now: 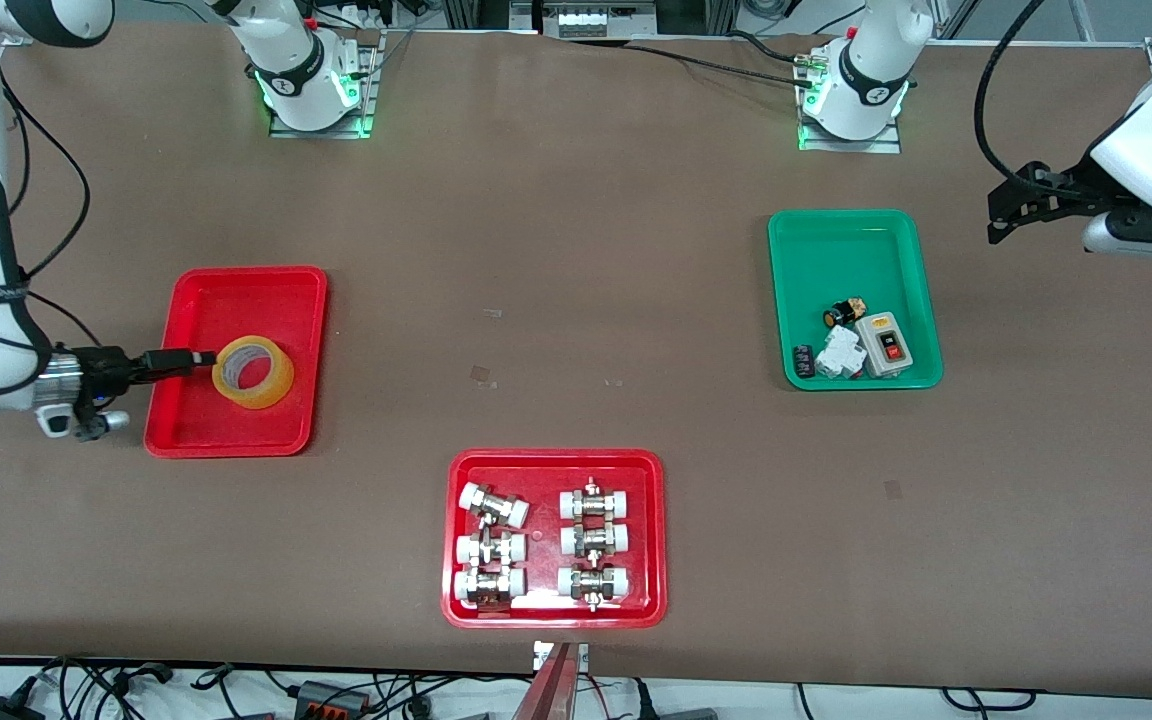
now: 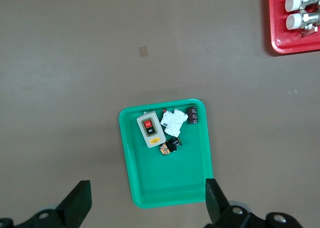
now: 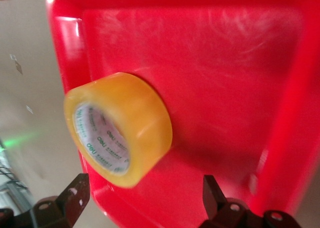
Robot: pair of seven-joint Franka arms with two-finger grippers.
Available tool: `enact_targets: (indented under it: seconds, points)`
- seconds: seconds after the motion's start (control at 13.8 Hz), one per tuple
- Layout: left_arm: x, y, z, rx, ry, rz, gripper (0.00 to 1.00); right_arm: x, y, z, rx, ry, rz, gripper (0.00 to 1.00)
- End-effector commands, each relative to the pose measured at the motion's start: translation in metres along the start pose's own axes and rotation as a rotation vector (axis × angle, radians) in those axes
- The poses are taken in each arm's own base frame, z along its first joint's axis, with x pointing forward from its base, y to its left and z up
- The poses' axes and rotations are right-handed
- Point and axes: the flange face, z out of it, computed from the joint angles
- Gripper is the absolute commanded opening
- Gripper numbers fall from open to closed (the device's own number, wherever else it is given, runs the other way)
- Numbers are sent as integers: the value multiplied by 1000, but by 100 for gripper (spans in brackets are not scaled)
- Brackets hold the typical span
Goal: Left arm passes tape to right arm into tray
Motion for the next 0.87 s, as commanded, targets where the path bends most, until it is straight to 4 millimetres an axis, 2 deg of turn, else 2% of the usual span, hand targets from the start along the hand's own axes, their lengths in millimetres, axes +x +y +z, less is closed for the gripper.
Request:
enact_targets:
  seconds: [0.0, 0.14, 0.29, 0.43, 0.51, 0.58, 0.8]
  points:
    - [4, 0, -5, 6, -7, -9, 100, -18, -47, -69, -159, 24, -34, 100]
    - [4, 0, -3, -24, -9, -18, 100, -23, -85, -108, -247, 63, 15, 100]
    - [4, -1, 1, -28, -11, -24, 100, -24, -144, -137, -341, 107, 87, 100]
    - [4, -4, 10, -28, -10, -59, 100, -21, -222, -145, -473, 124, 194, 100]
    - [3, -13, 10, -31, -11, -76, 100, -20, -261, -146, -541, 127, 228, 100]
    - [3, -20, 11, -39, -13, -85, 100, -19, -289, -148, -599, 132, 224, 100]
    - [3, -22, 10, -39, -14, -80, 100, -29, -318, -198, -625, 204, 204, 100]
